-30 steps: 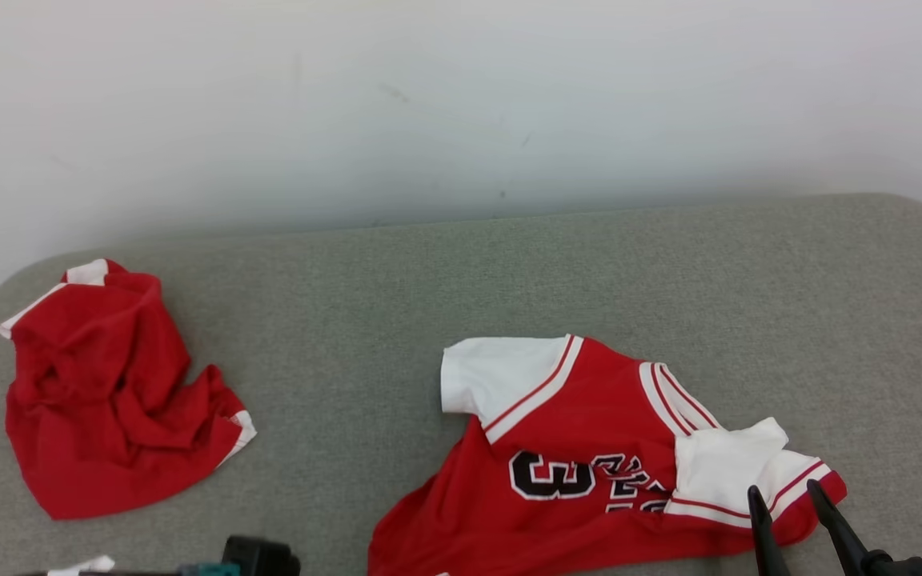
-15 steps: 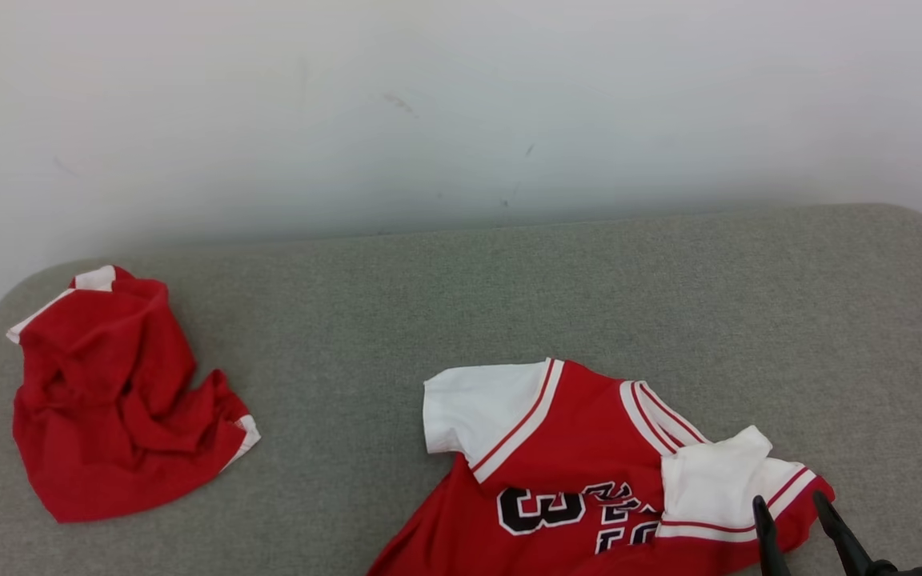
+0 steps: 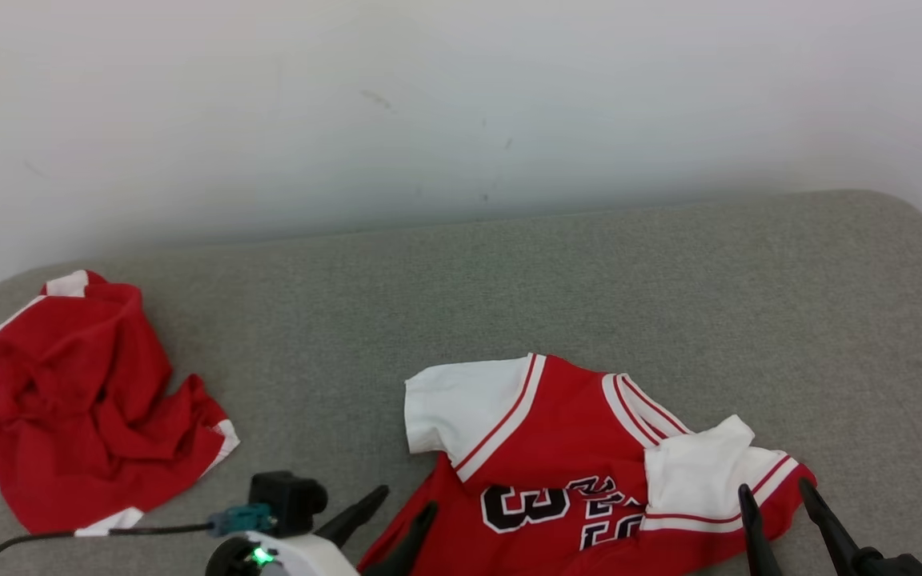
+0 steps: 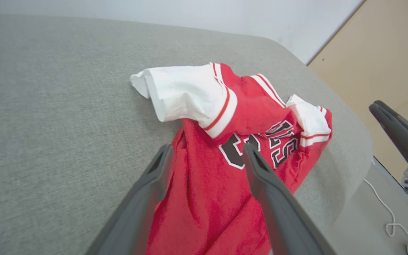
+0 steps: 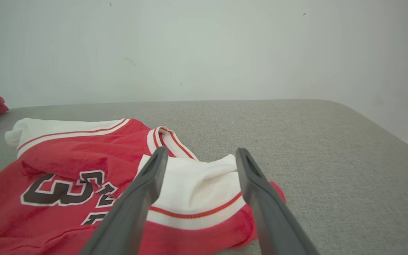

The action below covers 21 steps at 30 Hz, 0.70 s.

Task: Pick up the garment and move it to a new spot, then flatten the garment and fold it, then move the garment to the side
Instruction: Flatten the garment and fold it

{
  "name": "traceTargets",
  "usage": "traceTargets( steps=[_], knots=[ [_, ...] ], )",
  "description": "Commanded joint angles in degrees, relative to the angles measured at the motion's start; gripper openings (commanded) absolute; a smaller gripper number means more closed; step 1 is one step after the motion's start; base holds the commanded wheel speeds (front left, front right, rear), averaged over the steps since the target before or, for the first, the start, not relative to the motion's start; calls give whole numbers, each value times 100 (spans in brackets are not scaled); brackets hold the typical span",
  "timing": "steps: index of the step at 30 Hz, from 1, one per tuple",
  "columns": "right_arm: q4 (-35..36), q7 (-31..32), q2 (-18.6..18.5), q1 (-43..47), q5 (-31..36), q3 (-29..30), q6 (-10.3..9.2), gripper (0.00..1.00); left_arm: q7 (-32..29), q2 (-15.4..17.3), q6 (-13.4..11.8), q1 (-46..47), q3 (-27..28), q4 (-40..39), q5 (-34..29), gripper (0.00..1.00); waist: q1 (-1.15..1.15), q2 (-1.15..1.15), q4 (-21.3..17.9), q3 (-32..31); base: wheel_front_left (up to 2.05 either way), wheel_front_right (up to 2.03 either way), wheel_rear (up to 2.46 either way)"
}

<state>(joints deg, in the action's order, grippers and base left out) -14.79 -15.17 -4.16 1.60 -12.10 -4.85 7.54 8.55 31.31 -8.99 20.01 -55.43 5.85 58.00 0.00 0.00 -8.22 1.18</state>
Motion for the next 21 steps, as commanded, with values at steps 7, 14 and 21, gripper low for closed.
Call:
traceTargets(
  steps=[7, 14, 21],
  knots=[
    [-27, 4, -12, -211, -29, -31, -11, 100, -688, -655, 355, 750, -399, 1236, -107, 100, 0, 0, -385, 227, 0, 0, 0],
    [-30, 5, -4, -286, -38, -56, -10, 100, -871, -1080, 537, 1110, -510, 2414, -100, 100, 0, 0, -648, 364, 0, 0, 0],
    [-42, 4, -6, -369, -38, -90, -10, 100, -422, -1477, 715, 1489, -329, 3153, -123, 0, 0, 0, -743, 453, 0, 0, 0]
  ],
)
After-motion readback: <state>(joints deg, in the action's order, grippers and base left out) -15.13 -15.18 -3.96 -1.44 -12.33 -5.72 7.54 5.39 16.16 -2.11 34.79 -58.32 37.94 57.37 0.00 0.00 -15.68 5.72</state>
